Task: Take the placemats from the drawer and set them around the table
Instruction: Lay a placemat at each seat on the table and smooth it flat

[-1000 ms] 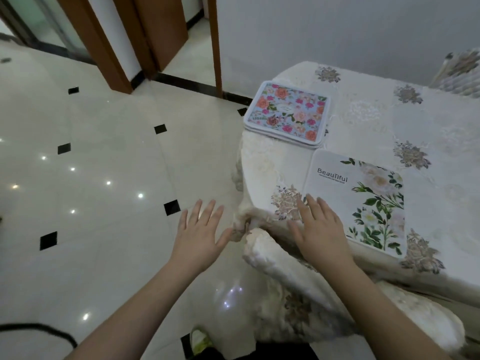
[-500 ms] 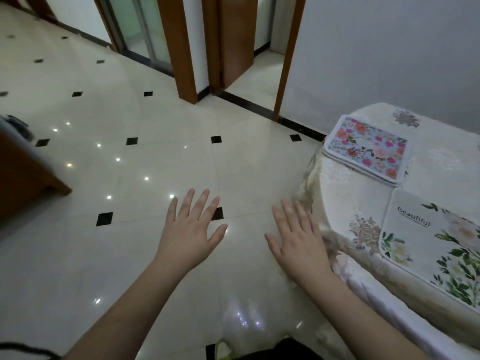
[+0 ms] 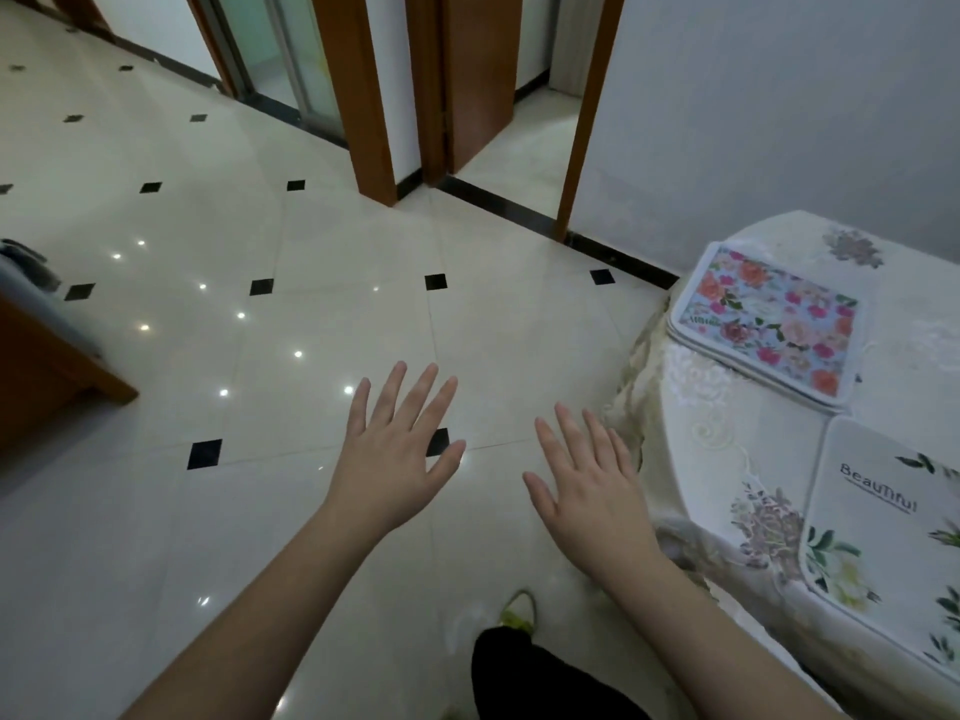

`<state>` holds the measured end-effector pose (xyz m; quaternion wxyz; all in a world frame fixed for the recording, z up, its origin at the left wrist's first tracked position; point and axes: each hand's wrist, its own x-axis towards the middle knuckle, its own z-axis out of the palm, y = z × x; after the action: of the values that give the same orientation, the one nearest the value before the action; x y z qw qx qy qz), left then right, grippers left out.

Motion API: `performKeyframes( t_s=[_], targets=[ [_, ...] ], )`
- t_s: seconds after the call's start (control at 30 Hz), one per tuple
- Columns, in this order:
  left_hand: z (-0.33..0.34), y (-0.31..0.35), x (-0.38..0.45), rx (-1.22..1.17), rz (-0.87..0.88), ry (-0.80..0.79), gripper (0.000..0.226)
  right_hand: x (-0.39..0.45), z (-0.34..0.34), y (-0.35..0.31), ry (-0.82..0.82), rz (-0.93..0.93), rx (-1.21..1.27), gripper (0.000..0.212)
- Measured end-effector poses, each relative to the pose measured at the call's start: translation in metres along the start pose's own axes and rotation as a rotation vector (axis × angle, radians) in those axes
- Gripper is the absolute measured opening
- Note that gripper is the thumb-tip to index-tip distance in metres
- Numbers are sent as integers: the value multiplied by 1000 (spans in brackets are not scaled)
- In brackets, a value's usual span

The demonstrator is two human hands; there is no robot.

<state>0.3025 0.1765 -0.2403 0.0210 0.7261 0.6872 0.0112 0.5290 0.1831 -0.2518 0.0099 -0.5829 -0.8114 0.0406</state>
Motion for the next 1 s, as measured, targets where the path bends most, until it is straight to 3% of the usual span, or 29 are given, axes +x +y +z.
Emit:
performKeyframes(
  t_s=[0.43,0.63,0.83,1.0],
  targets=[
    [-44,30,164,48,92,-30,72,152,-19,78,-38,42,53,64],
    [-63,26,247,48,95,-24,73,224,-44,94,26,75,72,64],
    [-72,17,338,1,141,14,88,305,-66,103,59,112,78,62],
    [-77,-5,409,-72,188,53,76,362,-76,108,45,199,59,62]
  ],
)
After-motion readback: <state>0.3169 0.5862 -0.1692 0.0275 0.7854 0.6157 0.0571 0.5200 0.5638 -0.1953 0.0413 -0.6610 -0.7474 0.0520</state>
